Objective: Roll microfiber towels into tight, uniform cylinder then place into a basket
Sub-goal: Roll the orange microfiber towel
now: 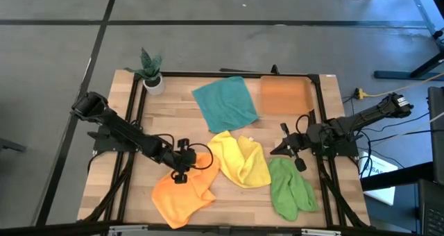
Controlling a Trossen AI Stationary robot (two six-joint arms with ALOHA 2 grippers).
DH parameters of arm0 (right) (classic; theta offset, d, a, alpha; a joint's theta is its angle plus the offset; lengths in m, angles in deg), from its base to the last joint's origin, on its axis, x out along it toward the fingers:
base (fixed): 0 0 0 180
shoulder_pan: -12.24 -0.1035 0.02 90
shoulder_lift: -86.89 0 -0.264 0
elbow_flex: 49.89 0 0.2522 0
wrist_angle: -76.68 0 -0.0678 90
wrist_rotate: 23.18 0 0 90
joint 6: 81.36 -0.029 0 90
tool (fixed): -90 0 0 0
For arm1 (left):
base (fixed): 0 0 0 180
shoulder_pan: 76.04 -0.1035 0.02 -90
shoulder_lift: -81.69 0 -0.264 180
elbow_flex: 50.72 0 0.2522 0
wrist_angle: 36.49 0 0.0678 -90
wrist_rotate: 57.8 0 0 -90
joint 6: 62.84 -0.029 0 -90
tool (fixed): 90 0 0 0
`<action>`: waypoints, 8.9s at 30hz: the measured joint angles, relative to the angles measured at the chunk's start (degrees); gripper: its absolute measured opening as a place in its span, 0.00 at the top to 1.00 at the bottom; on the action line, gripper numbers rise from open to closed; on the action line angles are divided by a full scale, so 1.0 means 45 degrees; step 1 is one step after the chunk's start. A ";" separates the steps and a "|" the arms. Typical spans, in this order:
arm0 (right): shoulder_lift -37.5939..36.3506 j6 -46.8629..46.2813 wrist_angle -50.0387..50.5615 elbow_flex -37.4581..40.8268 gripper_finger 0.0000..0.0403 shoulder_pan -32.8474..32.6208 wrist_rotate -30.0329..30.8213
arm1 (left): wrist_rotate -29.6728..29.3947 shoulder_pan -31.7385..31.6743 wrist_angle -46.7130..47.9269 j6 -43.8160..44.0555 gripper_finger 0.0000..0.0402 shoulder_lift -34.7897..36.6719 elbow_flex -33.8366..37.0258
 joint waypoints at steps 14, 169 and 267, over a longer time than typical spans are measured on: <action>-0.0004 -0.0005 0.0014 0.0000 0.99 0.0000 -0.0044 | -0.0058 0.0000 0.0021 0.0399 0.80 -0.0183 0.0005; 0.0006 0.0384 -0.0210 0.0015 0.99 -0.0005 0.0573 | 0.2555 -0.0034 1.0180 0.4337 1.00 0.0040 -0.5542; 1.8366 0.3403 -0.3300 -1.1448 0.89 0.0752 0.0679 | -0.1939 0.0355 1.2487 0.6040 1.00 -0.0107 -0.5537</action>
